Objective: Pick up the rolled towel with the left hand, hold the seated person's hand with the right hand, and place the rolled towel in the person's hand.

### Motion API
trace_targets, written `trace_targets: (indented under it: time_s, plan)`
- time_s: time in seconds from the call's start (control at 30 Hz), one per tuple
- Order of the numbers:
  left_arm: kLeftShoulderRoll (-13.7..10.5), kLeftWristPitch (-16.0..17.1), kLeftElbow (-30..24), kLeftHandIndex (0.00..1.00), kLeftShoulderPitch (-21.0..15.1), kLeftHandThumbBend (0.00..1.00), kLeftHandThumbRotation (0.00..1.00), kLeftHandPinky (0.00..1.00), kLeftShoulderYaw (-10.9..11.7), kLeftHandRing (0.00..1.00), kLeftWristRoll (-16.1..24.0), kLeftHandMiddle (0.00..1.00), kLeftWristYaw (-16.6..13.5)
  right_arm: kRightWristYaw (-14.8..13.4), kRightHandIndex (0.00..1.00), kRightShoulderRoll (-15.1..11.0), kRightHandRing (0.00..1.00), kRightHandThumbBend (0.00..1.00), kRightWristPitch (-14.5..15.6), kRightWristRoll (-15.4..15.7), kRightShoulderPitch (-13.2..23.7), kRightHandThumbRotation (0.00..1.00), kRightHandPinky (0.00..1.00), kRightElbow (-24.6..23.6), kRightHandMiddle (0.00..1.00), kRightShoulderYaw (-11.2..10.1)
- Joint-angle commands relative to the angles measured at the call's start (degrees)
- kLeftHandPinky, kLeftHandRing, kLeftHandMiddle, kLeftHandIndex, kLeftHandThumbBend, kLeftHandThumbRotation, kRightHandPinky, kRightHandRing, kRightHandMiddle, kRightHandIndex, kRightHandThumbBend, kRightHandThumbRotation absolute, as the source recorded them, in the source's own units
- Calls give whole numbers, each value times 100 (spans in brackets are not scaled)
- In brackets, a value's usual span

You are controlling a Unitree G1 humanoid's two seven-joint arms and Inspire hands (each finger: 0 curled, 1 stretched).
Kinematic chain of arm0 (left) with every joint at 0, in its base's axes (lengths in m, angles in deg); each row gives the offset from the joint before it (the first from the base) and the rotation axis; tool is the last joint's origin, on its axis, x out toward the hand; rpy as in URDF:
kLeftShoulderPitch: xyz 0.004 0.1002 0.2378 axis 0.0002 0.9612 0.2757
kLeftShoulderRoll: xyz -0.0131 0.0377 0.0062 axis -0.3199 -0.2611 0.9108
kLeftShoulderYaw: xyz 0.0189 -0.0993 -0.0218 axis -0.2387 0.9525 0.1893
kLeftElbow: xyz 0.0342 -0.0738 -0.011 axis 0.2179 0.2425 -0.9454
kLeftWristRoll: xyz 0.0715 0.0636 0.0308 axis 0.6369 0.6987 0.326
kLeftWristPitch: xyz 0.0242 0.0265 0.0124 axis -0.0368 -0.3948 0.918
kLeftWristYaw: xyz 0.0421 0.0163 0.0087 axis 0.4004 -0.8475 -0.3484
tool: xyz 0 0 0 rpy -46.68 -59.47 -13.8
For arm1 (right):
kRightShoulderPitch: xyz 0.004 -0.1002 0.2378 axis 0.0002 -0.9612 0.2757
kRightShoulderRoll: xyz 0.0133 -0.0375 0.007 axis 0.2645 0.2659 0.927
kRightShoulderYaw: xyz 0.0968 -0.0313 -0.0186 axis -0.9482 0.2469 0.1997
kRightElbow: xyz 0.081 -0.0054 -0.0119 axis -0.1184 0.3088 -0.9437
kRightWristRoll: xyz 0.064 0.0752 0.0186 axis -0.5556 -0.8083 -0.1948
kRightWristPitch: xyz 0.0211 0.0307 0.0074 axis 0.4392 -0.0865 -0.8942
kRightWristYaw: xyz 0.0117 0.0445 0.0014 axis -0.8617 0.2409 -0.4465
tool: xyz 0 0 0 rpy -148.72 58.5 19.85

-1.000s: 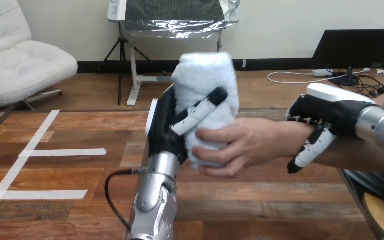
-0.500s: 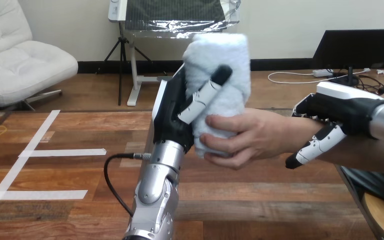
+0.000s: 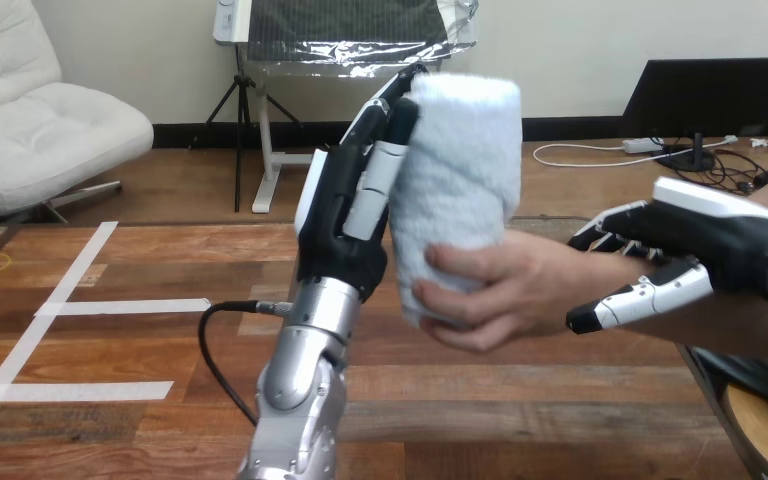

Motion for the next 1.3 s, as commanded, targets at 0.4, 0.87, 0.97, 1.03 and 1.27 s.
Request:
trace_targets:
  time_s: [0.4, 0.87, 0.97, 1.03, 1.27]
  plan:
    - [-59, -335, -903, 80, 597, 71, 96, 93, 77, 89, -296, 87, 147, -433, 91, 110, 83, 100, -398, -532, -725, 80, 69, -281, 88, -539]
    - [-216, -434, -1648, 77, 1178, 69, 96, 89, -193, 86, -41, 85, -3, -1401, 90, 478, 84, 100, -981, -691, -1256, 99, 72, -419, 88, -914]
    - [-245, -460, -1815, 77, 1291, 69, 97, 90, -236, 86, -32, 85, -23, -1665, 90, 609, 84, 100, -1135, -700, -1356, 99, 72, -440, 87, -969]
    - [-268, -486, -1942, 77, 1376, 68, 97, 92, -265, 86, -52, 85, -14, -1802, 89, 725, 84, 100, -1083, -747, -1430, 100, 72, -498, 87, -1017]
    - [-342, -618, -2399, 77, 1680, 68, 98, 96, -338, 86, -89, 84, -5, -2257, 89, 1164, 86, 98, -1237, -1045, -1672, 100, 76, -570, 88, -1173]
